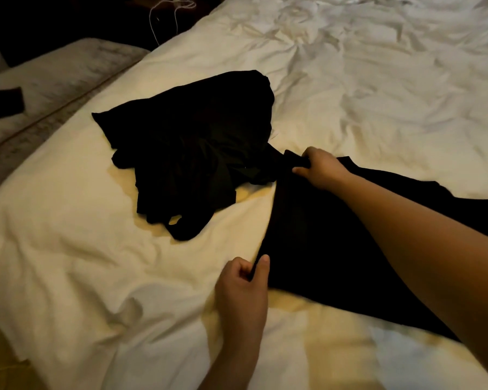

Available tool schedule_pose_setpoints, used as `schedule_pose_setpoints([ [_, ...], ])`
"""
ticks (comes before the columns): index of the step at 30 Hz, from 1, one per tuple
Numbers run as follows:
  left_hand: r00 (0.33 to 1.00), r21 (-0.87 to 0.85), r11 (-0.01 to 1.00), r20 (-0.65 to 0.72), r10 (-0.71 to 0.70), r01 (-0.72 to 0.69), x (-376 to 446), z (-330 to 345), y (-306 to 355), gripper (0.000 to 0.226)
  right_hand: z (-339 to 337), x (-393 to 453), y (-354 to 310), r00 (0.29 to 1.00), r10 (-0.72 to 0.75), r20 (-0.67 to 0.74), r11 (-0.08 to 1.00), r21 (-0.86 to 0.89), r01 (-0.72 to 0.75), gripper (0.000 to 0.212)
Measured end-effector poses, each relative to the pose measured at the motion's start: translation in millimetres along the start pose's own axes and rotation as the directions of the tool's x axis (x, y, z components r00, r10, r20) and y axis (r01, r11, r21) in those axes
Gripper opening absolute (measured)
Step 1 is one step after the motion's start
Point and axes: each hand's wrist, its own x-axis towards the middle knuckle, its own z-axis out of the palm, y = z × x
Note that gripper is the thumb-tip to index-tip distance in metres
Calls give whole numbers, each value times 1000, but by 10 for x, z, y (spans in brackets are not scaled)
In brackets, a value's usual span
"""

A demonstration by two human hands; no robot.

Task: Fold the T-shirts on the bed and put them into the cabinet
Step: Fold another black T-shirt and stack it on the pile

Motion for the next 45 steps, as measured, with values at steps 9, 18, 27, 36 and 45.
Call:
schedule_pose_setpoints([
  [9, 983, -83, 989, 146, -109, 122, 61, -13, -36, 36, -63, -4, -62, 988, 26, 154, 998, -55, -18, 34],
  [18, 994, -185, 978, -31, -104, 96, 106, 19, -106, 26, 62, -108, -11, 997, -22, -70, 982, 186, 34, 31],
  [27, 979, 41, 983, -88, 181, -179, -40, 32, -36, 16, 226, -930, 303, 980, -63, -191, 952, 283, 116, 58],
  [36, 688, 319, 618, 201, 697, -719, -368, 207, -146, 28, 305, -2004, 971, 977, -64, -202, 980, 171, 99, 62],
  [45, 549, 332, 438, 543, 635, -836, -570, 380, -200, 47, 398, -3058, 1507, 924, 41, -380, 998, 58, -20, 64],
])
